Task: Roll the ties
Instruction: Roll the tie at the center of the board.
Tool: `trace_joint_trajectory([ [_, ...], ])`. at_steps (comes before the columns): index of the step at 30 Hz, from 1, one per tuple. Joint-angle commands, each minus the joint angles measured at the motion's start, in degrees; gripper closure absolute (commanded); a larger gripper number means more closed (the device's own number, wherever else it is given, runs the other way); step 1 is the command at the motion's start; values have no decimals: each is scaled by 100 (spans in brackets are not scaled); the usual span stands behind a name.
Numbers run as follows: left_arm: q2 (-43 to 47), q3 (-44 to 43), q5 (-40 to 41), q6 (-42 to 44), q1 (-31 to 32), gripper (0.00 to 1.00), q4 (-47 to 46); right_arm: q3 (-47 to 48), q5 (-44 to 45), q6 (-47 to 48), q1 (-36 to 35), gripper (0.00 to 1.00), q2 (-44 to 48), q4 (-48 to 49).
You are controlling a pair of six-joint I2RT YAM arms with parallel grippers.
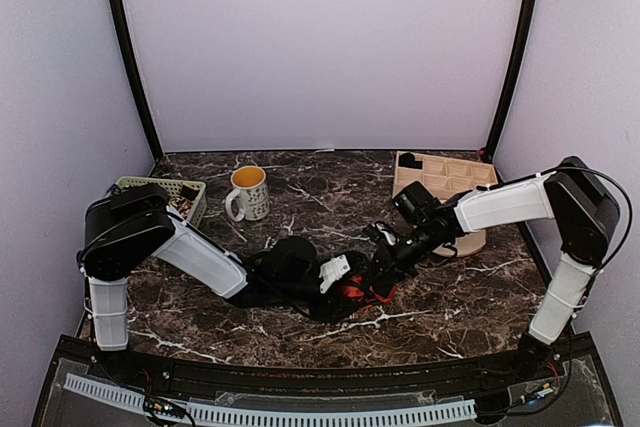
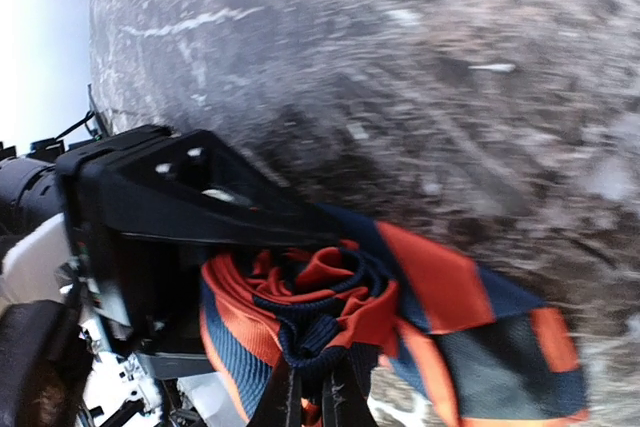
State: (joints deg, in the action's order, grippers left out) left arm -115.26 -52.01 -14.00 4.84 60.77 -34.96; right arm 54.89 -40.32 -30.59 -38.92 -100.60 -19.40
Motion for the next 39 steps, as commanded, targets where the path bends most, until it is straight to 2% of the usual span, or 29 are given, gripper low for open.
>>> trace_joint_trajectory([
  [1,-18,-97,-260,-357,18,40,-178,-442,945,375,160,100,-165,-405],
  [7,-395,-472,-567,-616,14,45,-489,-486,988,351,217,100,-211,-303],
  [10,-547,-594,-633,-650,20,53,-476,-428,976,348,211,100,-202,-313],
  [14,-562,-468,-552,-400,22,70,-105,-367,877,377,258,100,-100,-475],
  [17,-471,-166,-410,-120,31,75,159,-447,518,270,494,86,179,-562],
  [20,-451,55,-329,67,29,76,273,-597,157,44,810,56,538,-494],
  [22,-493,106,-325,88,31,77,270,-656,-31,-43,951,46,636,-456],
  [29,-646,-37,-350,23,31,77,281,-748,-40,-70,933,33,252,-248],
  [33,-655,-48,-329,26,31,77,271,-858,-278,-61,753,32,20,127],
  [39,-655,-37,-327,43,31,77,306,-1215,-685,-325,604,32,225,1237],
])
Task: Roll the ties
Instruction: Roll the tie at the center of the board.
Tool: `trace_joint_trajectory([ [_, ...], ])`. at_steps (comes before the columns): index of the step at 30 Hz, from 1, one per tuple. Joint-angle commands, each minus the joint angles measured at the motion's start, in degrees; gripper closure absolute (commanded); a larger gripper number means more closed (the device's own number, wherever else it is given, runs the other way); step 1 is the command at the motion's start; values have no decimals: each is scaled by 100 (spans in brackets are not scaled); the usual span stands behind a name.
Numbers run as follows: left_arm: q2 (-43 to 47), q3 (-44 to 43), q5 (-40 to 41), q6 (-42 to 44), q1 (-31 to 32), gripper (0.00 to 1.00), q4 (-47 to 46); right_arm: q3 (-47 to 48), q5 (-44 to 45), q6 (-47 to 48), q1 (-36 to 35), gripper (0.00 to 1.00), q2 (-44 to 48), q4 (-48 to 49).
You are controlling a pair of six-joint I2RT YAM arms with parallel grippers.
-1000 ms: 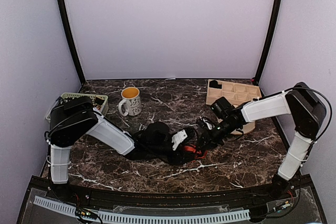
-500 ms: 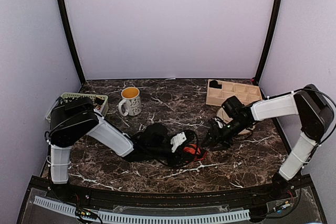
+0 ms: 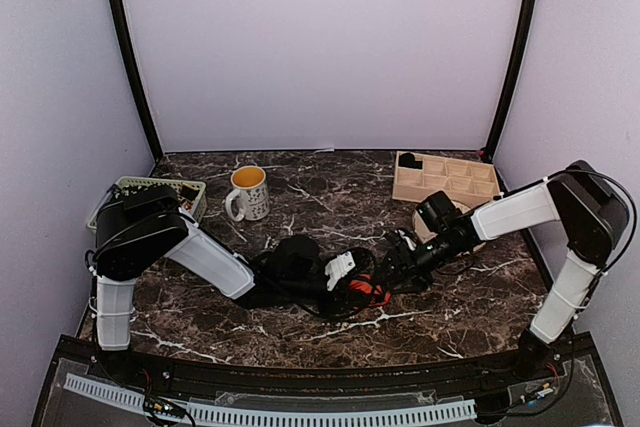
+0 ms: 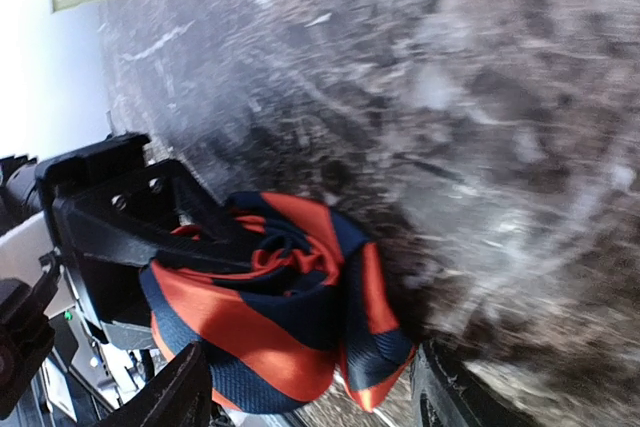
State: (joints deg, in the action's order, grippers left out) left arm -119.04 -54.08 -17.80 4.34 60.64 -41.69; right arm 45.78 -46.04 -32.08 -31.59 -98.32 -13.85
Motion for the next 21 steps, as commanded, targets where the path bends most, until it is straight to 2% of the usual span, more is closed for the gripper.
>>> trace_joint_trajectory([
  [1,-277,175,45,93,44,77,983,-358,-164,-207,-148,32,38,818],
  [9,-277,172,24,128,44,77,994,-493,-268,-451,-351,31,215,1428],
  [14,-277,158,14,120,44,76,1014,-374,-249,-466,-491,35,76,1484],
  [18,-276,157,14,103,43,76,1025,-340,-227,-405,-511,47,42,1421],
  [21,-277,159,24,94,44,76,1036,-324,-141,-345,-506,64,54,1296],
])
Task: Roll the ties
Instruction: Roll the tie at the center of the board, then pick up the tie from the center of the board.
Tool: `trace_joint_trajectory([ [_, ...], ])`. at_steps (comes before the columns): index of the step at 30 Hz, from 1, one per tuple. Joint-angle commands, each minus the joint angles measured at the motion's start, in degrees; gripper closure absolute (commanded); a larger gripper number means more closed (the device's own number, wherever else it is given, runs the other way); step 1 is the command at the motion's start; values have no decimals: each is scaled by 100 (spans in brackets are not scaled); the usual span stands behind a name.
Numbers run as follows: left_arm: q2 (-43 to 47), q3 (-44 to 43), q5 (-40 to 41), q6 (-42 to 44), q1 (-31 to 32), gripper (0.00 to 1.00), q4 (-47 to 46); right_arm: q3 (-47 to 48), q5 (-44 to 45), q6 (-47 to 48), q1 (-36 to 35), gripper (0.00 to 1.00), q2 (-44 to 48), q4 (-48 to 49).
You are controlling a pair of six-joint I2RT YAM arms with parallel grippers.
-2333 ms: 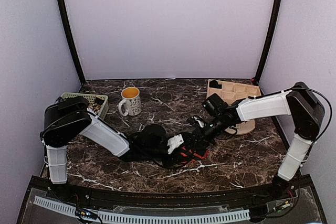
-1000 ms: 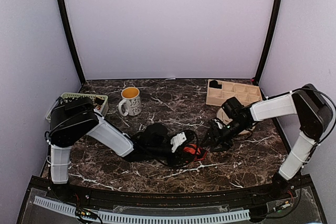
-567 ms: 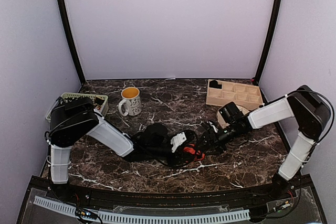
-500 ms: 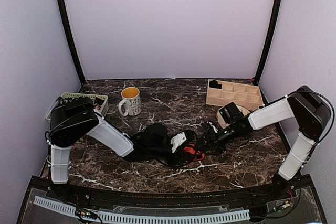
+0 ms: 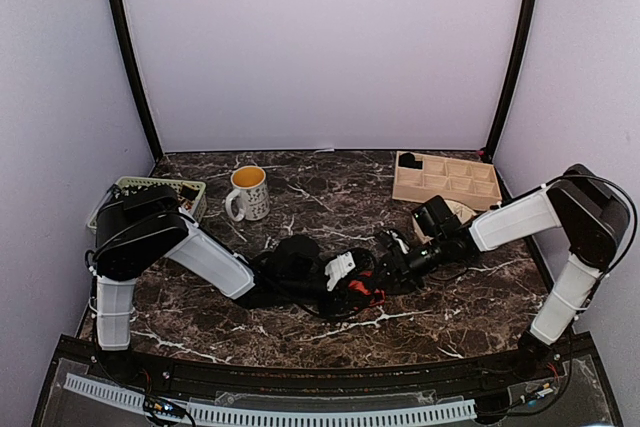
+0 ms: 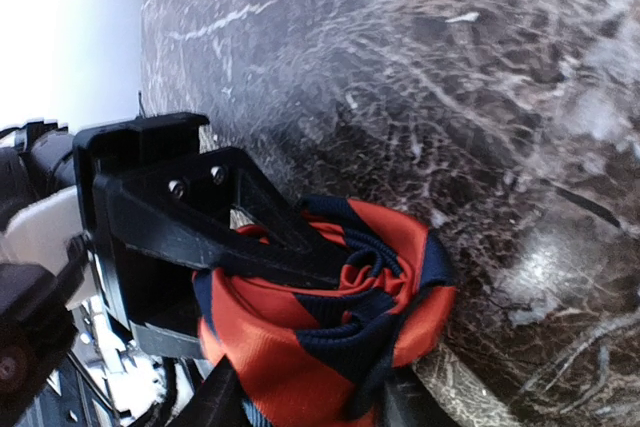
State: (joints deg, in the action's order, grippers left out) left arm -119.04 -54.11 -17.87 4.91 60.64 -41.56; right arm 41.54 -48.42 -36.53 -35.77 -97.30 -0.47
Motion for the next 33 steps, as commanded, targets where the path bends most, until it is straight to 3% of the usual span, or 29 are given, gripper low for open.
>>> trace_joint_trajectory([
  [1,-277,158,36,37,44,75,1027,104,135,110,-92,72,-40,-76],
  [3,-262,146,54,29,41,72,1044,103,184,105,-93,88,-23,-117],
  [5,-220,149,80,3,37,57,979,108,218,94,-100,100,-32,-156],
  [7,-115,229,166,-66,36,43,762,107,280,81,-105,100,-28,-164],
  [16,429,394,693,-47,39,1,321,180,438,129,-169,100,177,-377],
  [22,110,11,383,-123,43,5,421,450,561,93,-264,100,354,-664],
  [26,52,-191,337,-165,44,38,571,865,798,233,-264,100,493,-1236],
  [27,93,-200,329,-165,44,40,605,983,875,306,-264,100,508,-1447],
  [28,151,-204,336,-161,44,36,674,1132,966,435,-264,100,520,-1721],
  [32,673,-79,686,-269,44,3,834,1777,1404,777,-178,100,553,-2944],
  [33,826,-43,793,-284,44,1,922,1969,1502,867,-126,100,550,-3213],
])
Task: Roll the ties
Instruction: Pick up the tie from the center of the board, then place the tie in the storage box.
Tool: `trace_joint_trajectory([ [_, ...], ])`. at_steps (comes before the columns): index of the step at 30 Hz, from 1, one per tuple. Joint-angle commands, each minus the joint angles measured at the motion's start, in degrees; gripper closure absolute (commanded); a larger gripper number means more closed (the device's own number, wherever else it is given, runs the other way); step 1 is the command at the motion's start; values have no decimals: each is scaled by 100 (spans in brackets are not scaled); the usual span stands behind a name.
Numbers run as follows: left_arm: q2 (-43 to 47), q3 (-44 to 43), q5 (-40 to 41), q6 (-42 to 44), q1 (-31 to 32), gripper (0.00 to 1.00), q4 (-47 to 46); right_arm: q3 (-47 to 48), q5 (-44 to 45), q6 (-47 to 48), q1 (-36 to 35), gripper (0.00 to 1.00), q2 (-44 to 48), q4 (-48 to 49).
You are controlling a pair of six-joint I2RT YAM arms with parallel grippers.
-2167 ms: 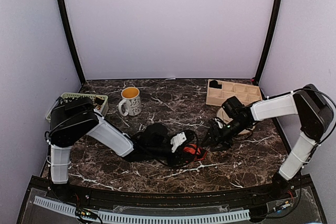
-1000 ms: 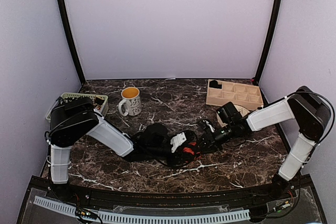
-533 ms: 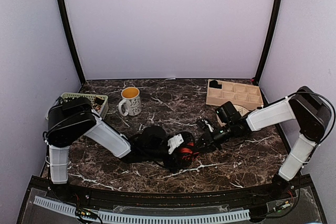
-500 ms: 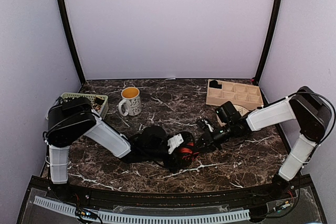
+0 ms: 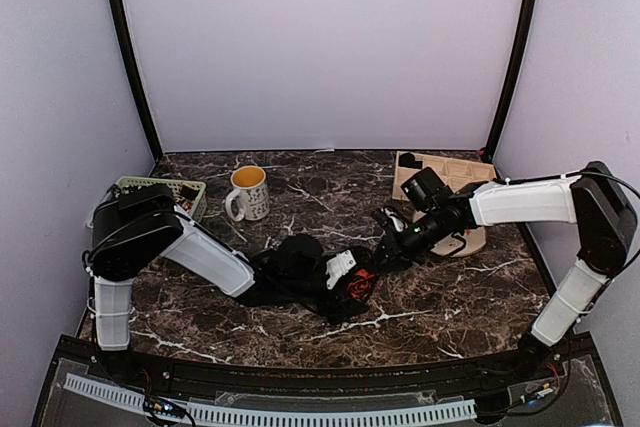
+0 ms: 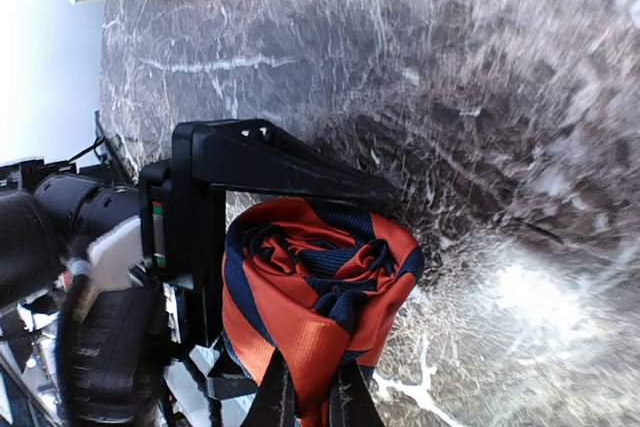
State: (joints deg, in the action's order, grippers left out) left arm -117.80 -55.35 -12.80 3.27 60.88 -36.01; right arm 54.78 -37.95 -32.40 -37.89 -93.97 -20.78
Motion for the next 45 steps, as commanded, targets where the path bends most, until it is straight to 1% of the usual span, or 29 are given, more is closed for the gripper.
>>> trace_joint_trajectory([
  [1,914,94,414,-136,20,1,481,851,559,544,144,100,221,-1461],
  [5,1457,240,856,-233,12,1,809,1816,1088,915,482,100,394,-2365],
  [10,1907,439,1282,-264,7,1,1095,3095,1663,1180,1204,100,302,-3112],
  [13,2041,461,1561,-318,-10,1,1294,3771,1943,1318,1624,100,-45,-3403],
  [16,2126,459,1656,-368,-40,1,1440,4483,2291,1440,2023,100,-355,-3642],
  [21,2251,451,1876,-398,-57,1,1650,5400,2475,1426,2770,100,-970,-3967],
  [25,2326,473,2009,-389,-76,1,1786,5641,2654,1454,3303,100,-1246,-4042],
  [29,2438,563,2092,-371,-101,1,1817,5601,3070,1582,3739,100,-1393,-4049],
  [32,2487,623,2102,-374,-119,1,1811,5314,3048,1580,4079,100,-1327,-3712],
  [34,2491,623,2115,-348,-129,1,1842,5313,2983,1607,4263,100,-1450,-3709],
  [39,2471,597,2128,-267,-138,1,1912,5492,3267,1806,4496,100,-1847,-3978],
  [45,2455,596,2156,-258,-155,1,1925,5715,3501,1966,4545,100,-2316,-4149],
])
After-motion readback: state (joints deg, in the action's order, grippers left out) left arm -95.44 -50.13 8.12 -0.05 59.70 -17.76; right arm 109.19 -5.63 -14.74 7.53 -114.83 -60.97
